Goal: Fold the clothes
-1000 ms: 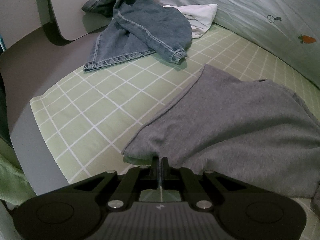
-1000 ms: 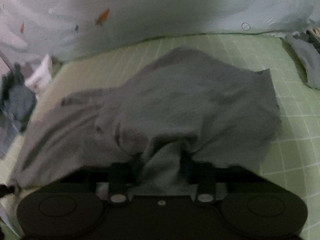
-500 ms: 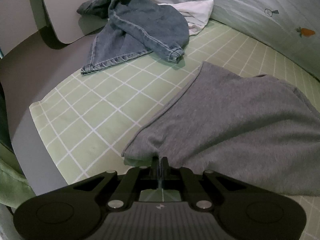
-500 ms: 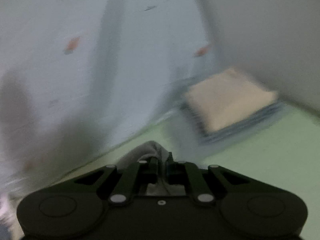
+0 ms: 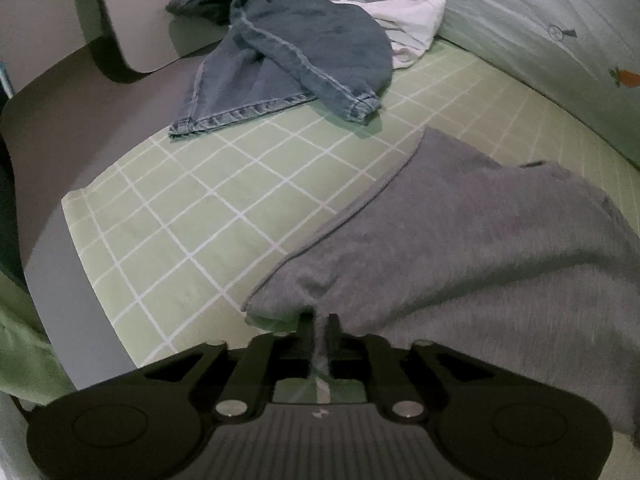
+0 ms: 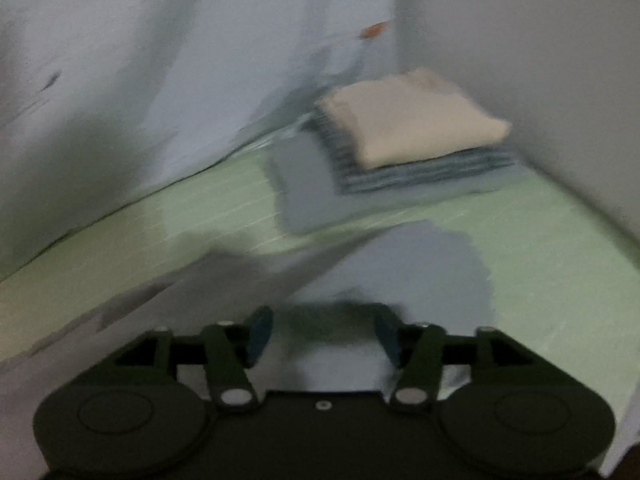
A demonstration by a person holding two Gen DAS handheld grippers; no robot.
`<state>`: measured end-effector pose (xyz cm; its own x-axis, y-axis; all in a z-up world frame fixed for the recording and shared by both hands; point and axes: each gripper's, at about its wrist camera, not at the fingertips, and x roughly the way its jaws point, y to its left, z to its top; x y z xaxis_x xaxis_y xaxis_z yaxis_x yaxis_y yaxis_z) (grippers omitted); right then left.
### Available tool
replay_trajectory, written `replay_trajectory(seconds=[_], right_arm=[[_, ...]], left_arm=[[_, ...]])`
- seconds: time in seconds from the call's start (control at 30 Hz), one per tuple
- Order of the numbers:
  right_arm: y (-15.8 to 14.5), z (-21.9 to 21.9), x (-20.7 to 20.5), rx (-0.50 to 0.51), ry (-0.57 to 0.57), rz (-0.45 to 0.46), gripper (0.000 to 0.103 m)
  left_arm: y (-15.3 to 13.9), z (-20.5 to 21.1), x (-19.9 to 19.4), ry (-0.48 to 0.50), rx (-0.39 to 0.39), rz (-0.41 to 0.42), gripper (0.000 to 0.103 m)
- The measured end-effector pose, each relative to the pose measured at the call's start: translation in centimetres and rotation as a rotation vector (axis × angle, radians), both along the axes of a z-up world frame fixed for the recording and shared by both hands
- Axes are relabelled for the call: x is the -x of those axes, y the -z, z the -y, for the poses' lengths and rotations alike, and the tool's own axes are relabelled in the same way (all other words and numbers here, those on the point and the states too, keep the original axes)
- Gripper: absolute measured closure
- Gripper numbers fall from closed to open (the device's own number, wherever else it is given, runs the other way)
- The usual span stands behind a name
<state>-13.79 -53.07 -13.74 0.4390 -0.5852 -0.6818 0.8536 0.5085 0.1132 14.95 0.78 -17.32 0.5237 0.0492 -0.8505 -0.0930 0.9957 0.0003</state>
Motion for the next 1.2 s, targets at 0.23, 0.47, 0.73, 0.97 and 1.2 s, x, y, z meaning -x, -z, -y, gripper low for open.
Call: replay_trajectory(seconds=[0.23,0.47,0.73,0.97,1.2], right_arm=[[1.5,-4.0,-4.7,-0.017,-0.145,-0.062,0.022],[1.3,-3.5,-1.8,-0.062,-0.048,-0.016,0.021],[1.7,-1.5,5.5,-0.17,0.148,0.151,0.022],[6.9,1.3,13.1,-0.616,0.516,0.788,0.037],[9.6,2.5,14.4,-0.728,0.675,0.98,0.048]], left_arm=[[0.0,-0.2,0.3,0.017,0.044,0.009,0.076],[-0.1,-1.2,0.4,-0.003,0.109,0.0,0.079],[0.5,-5.3,1.2,-0.219,0.596,-0.088,0.079],[1.5,-5.8,1.8,-0.328,0.803,-0.125,0.067],[2.5,-5.9,1.3,-0.431,0.88,-0.13,0.051]])
